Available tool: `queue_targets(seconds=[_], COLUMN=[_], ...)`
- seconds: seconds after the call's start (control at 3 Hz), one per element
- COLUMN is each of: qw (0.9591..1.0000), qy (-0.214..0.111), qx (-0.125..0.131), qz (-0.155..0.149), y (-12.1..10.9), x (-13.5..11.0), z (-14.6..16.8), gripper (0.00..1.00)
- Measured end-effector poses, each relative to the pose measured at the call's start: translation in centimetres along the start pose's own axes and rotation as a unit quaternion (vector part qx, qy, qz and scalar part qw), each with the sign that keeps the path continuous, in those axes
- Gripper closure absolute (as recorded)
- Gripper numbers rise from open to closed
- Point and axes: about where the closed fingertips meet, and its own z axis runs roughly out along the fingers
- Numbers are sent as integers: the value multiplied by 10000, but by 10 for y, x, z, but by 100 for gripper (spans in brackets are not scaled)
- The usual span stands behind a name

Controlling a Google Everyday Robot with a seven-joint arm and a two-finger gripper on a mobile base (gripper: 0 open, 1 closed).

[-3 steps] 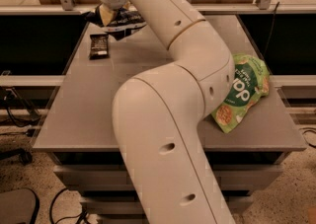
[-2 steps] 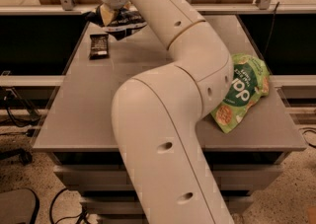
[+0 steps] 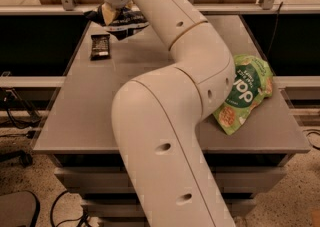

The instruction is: Move blue chip bag near rxbar chocolate

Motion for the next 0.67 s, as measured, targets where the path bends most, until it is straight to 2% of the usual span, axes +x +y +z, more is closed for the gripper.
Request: queue_targets(seconds=[0.67], qw=[10000], qy=[-19], qx=[-13], qz=[64], y=[-3], x=[2], z=[-3], gripper=[14])
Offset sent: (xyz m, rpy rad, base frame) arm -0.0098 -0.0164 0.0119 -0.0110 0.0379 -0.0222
